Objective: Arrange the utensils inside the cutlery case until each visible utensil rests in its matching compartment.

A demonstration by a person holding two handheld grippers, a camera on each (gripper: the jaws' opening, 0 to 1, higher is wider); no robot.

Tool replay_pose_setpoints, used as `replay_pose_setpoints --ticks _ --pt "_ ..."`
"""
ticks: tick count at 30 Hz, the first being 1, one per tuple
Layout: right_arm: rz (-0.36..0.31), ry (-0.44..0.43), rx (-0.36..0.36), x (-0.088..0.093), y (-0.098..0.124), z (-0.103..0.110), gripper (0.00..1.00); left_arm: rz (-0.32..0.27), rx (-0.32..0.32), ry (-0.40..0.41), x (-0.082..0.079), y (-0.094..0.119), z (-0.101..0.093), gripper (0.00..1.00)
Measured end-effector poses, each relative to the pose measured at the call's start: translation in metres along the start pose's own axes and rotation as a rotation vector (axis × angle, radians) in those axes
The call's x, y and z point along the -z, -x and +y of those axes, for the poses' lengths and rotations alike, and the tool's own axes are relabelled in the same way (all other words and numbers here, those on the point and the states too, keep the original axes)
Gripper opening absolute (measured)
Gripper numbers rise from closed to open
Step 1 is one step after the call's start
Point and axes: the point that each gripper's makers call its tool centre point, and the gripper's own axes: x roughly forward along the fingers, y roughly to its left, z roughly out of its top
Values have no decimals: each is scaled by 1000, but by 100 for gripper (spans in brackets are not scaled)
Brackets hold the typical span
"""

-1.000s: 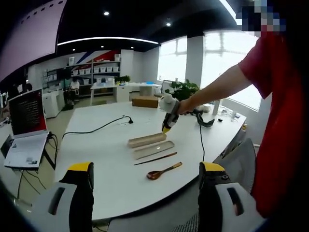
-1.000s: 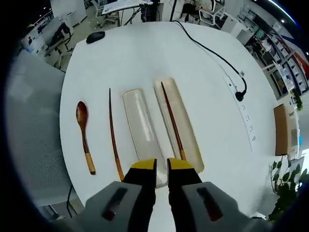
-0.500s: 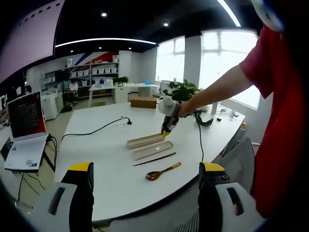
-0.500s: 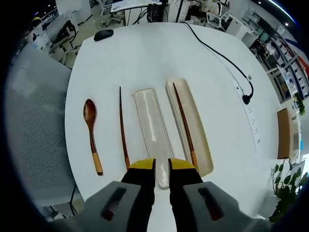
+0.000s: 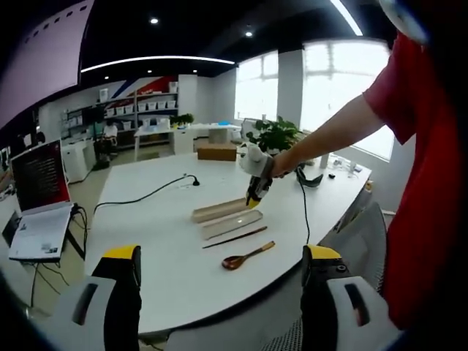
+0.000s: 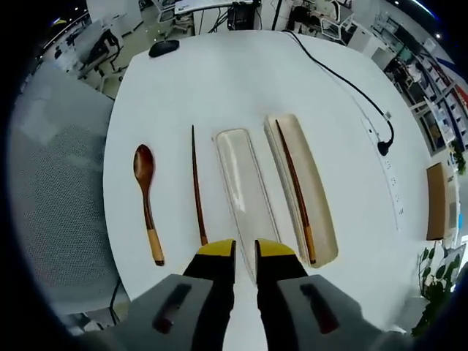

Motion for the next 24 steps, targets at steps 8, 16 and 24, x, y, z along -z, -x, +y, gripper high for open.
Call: replay_pose_setpoints --ticks 8,16,24 --pt "0 20 -24 -5 -12 13 7 3 -8 7 3 1 1 93" --pt "16 27 -50 0 -22 26 7 11 -22 14 8 4 3 93" --pt "17 27 -67 1 -30 31 7 13 -32 24 10 5 3 93"
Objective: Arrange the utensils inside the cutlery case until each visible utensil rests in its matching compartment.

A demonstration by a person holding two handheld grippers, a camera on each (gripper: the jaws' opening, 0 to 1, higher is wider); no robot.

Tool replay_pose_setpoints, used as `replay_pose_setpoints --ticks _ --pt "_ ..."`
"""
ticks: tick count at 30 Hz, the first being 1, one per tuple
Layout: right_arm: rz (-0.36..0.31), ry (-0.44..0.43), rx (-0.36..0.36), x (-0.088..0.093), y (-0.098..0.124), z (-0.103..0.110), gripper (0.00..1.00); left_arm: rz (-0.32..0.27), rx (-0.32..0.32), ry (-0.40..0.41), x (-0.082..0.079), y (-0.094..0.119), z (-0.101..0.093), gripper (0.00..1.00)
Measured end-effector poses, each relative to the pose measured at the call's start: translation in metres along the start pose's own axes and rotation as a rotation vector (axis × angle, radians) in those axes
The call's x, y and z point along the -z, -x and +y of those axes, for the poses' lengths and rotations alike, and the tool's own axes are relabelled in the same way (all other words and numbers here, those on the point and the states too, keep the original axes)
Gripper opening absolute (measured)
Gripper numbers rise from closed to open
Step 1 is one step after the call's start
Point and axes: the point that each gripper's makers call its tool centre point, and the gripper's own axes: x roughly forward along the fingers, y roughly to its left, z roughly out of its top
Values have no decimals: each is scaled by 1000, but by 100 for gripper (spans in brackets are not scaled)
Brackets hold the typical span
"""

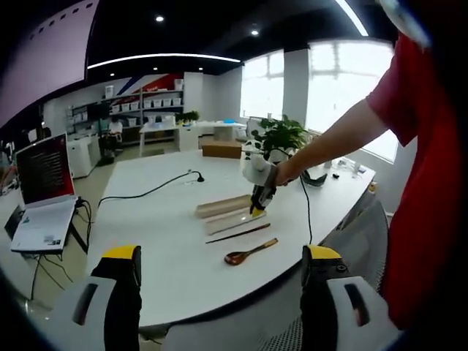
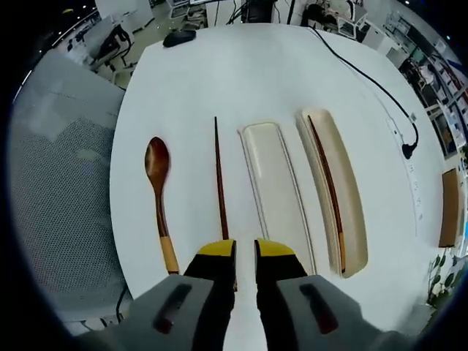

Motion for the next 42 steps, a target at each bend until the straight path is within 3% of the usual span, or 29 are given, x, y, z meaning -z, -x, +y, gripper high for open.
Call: replay_pose_setpoints --ticks 12,42 --pt "13 16 -27 0 -16 17 7 7 -23 16 8 6 1 93" --pt "44 35 -38 5 -34 25 9 24 -38 41 17 8 2 93"
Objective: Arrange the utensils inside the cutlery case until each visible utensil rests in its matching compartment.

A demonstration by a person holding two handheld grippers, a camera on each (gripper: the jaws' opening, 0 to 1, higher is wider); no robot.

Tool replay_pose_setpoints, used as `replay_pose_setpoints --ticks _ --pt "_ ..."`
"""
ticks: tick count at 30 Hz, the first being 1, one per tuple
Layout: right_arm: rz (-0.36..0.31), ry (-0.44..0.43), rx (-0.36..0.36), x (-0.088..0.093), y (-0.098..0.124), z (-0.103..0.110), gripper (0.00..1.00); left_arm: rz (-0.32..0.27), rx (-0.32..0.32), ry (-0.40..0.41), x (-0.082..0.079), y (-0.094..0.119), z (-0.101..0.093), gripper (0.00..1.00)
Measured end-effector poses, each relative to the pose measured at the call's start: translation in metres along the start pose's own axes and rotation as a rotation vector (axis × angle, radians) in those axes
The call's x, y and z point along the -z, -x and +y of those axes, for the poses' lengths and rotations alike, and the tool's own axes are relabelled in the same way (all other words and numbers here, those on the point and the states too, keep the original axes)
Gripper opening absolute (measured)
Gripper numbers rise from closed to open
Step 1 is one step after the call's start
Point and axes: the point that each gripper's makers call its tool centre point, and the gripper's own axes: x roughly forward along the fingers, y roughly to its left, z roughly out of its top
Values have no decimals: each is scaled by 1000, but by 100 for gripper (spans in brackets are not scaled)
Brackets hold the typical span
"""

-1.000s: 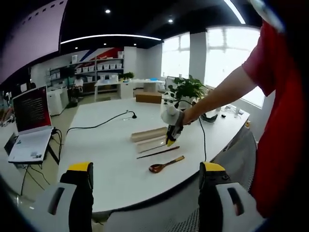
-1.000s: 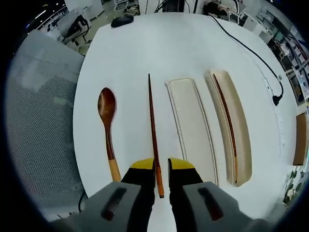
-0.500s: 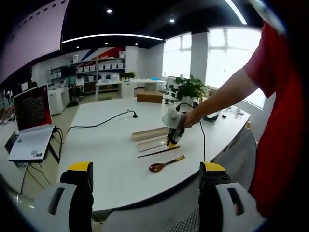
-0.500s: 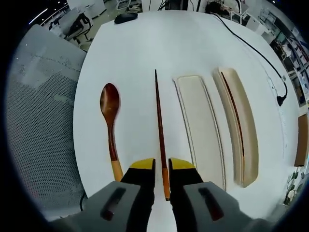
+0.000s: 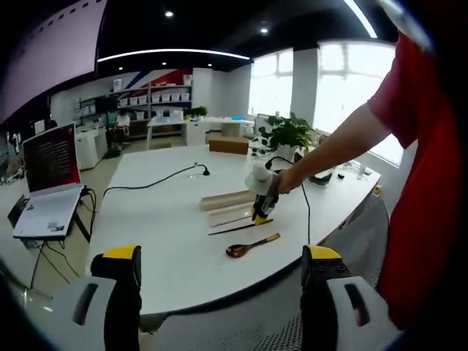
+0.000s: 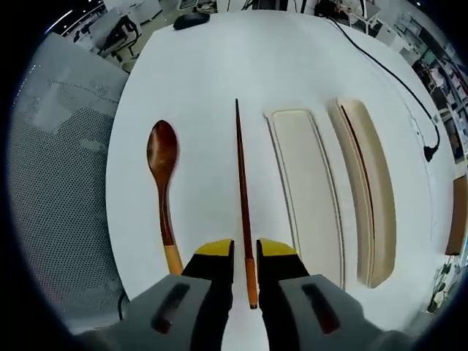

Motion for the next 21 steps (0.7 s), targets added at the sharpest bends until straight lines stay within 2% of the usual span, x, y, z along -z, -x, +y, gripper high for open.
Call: replay_pose_setpoints --ticks 21 --pt "9 0 -5 4 -8 1 6 13 -8 5 1 -4 1 93"
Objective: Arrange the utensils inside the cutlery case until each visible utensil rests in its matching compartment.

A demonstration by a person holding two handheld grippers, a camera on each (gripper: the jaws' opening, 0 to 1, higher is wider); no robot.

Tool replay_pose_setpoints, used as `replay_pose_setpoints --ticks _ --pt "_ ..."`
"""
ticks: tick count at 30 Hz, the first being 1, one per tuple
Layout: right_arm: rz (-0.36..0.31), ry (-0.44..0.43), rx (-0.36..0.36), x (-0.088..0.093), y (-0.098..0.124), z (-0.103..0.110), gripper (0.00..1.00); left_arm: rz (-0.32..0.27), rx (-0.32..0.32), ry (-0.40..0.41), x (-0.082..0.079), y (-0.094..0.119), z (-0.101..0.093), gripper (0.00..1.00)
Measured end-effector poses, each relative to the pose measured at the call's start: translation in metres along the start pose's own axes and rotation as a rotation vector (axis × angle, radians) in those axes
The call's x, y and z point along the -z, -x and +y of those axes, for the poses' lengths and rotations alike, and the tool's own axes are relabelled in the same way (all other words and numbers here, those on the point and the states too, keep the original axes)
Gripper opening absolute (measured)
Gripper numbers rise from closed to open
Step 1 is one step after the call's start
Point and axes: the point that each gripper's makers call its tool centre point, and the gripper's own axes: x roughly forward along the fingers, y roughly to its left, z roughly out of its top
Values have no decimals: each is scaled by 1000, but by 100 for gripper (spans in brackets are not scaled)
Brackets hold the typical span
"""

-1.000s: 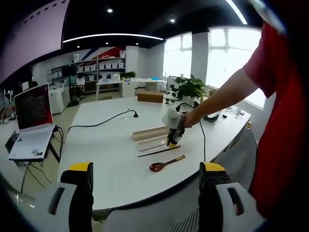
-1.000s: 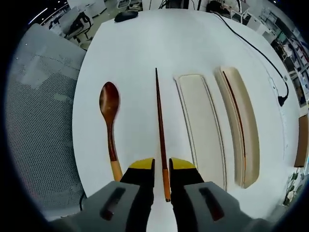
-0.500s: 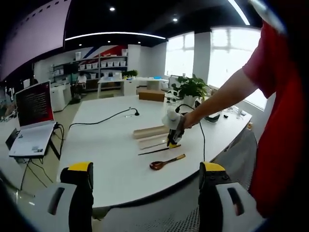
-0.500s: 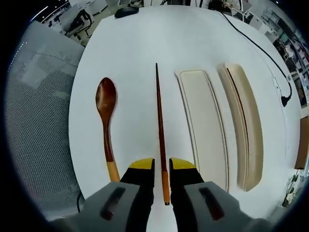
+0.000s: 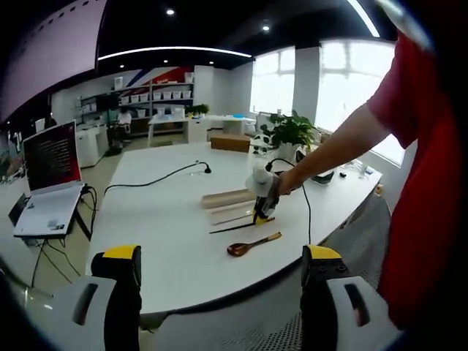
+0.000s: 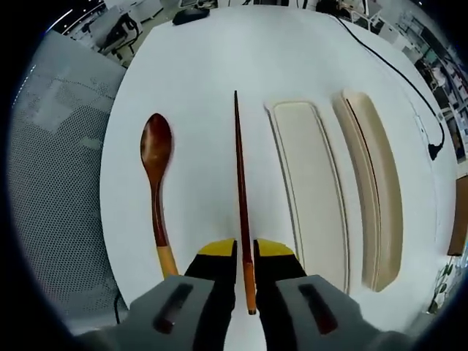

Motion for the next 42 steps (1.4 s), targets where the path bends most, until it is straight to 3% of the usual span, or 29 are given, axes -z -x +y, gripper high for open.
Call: replay_pose_setpoints --ticks 4,17,29,42 --pt "10 42 18 0 -1 -2 3 7 1 1 2 -1 -1 93" --pt "25 69 25 -1 1 -4 1 6 9 1 1 -3 -1 93" --pt "25 61 27 1 1 -2 1 6 1 0 2 1 1 93" --pt "-2 27 44 2 18 -2 1 -8 32 -35 -6 -3 -7 92"
